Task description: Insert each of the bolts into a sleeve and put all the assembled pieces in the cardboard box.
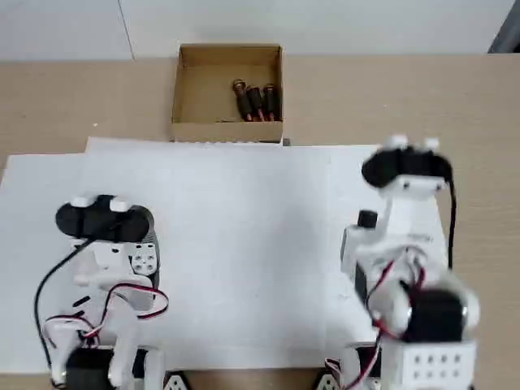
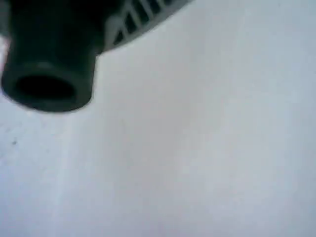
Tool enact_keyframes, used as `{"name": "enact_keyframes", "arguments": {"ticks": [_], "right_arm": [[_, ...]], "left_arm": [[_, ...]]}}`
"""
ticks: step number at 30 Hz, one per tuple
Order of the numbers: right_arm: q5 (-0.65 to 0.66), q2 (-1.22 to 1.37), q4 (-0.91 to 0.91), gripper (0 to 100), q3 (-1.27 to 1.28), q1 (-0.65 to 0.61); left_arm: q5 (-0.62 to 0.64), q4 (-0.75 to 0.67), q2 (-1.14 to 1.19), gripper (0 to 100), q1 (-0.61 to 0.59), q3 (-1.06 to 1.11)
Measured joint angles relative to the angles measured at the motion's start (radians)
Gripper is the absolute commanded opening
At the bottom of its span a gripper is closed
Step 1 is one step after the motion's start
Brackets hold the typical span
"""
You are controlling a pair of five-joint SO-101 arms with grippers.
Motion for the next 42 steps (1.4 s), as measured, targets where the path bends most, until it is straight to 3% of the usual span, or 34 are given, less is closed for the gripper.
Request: {"name": "enact_keyframes", "arguments": {"ticks": [13,24,34,42], "right_arm": [[-0.017,-0.295,-0.015,0.2,0.298,0.043],[-0.025,-0.315,-0.015,0.2,0.298,0.155],[-0.028,-0.315,-0.015,0.2,0.298,0.152],[-0.028,-0.315,-0.015,0.2,0.298,0.152]], "left_arm": [[-0.002,0.035,0.72,1,-0.018,-0.578],[0.002,0.049,1.177,1,-0.189,-0.66],[0.035,0.284,1.494,1,-0.204,-0.878],[0.041,0.371,1.695,6,-0.204,-0.974]]}}
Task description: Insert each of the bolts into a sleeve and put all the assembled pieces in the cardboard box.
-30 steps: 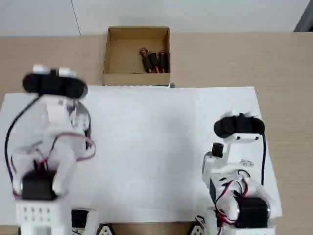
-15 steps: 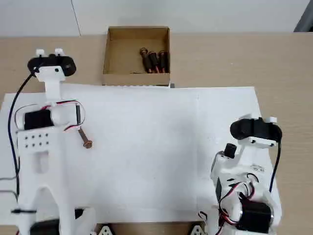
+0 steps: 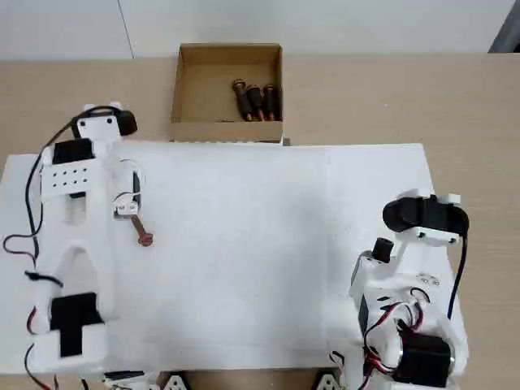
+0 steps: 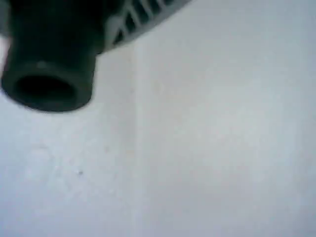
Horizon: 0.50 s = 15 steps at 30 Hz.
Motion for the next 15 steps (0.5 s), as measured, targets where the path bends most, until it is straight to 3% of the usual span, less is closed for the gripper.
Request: {"name": "enact_keyframes", "arguments": {"ticks": [15], "right_arm": [[-0.003,-0.002,0.0,0.2,0.044,0.0]], "left_arm": [[0.0,0.015,0.037,14,-0.002,-0.003]]}}
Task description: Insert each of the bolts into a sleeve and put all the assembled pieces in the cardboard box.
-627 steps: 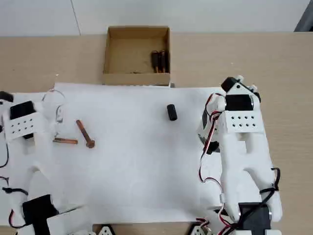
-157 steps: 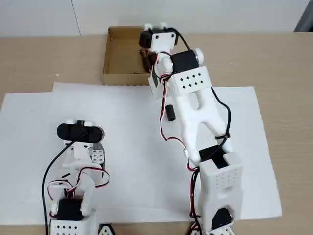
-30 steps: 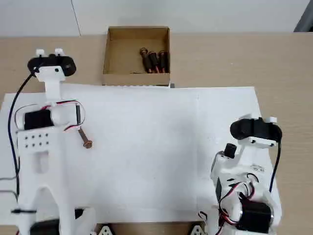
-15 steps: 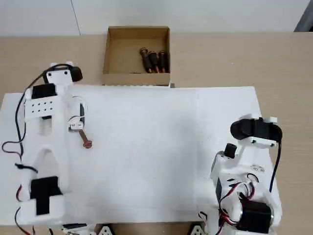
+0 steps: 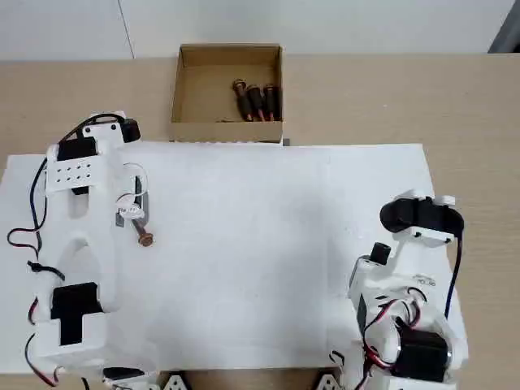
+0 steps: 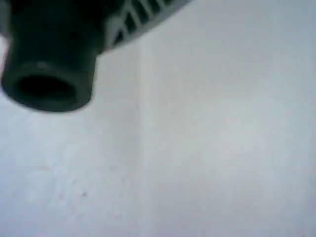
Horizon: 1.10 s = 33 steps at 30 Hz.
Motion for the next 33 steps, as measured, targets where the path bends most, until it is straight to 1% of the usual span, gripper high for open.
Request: {"name": "enact_keyframes", "arguments": {"ticks": [7,14,19,26,33], "right_arm": [[0.0,0.0,0.0,0.2,0.002,0.0],[0.0,0.0,0.0,0.2,0.002,0.0],[0.0,0.0,0.0,0.2,0.002,0.0],[0.0,0.0,0.0,0.2,0.002,0.0],[0.0,0.0,-0.049,0.2,0.003,0.0]], "left_arm": [[0.0,-0.048,0.006,14,0.0,0.0],[0.0,-0.08,0.129,14,0.0,0.0],[0.0,-0.109,0.152,14,-0.002,0.0],[0.0,-0.11,0.152,0,-0.002,0.0],[0.002,-0.133,0.137,1,0.002,0.041]]}}
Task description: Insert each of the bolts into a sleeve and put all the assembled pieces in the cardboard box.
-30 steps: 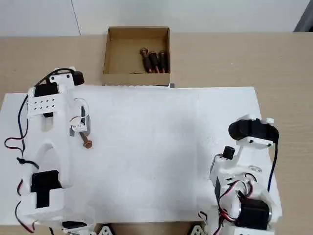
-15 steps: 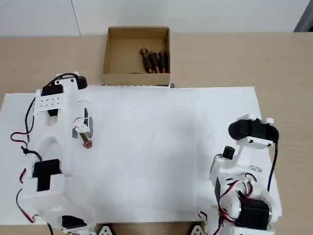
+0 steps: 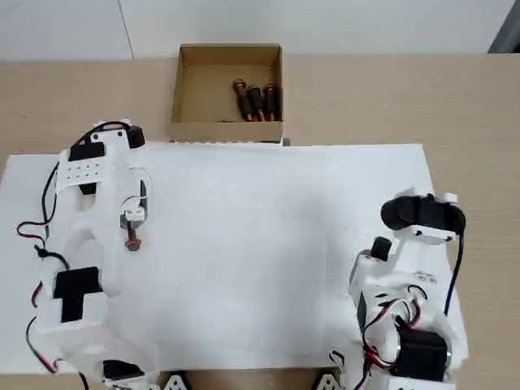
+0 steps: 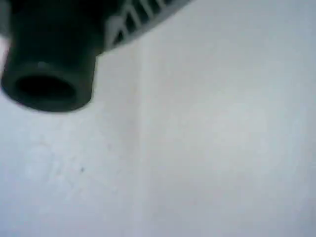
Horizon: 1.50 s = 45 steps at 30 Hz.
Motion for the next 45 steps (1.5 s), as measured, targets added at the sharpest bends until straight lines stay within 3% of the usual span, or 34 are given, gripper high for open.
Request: {"name": "enact_keyframes", "arguments": {"ticks": [18,23,31,45], "right_arm": [[0.0,0.0,-0.008,0.2,0.0,0.0],[0.0,0.0,-0.008,0.2,0.0,0.0],[0.0,0.0,-0.008,0.2,0.0,0.0],[0.0,0.0,-0.008,0.2,0.0,0.0]], "left_arm": [[0.0,-0.02,-0.003,1,0.0,0.018],[0.0,-0.02,-0.003,8,-0.002,0.018],[0.0,-0.026,0.012,8,-0.005,0.032],[0.0,-0.061,0.011,1,0.002,0.066]]}}
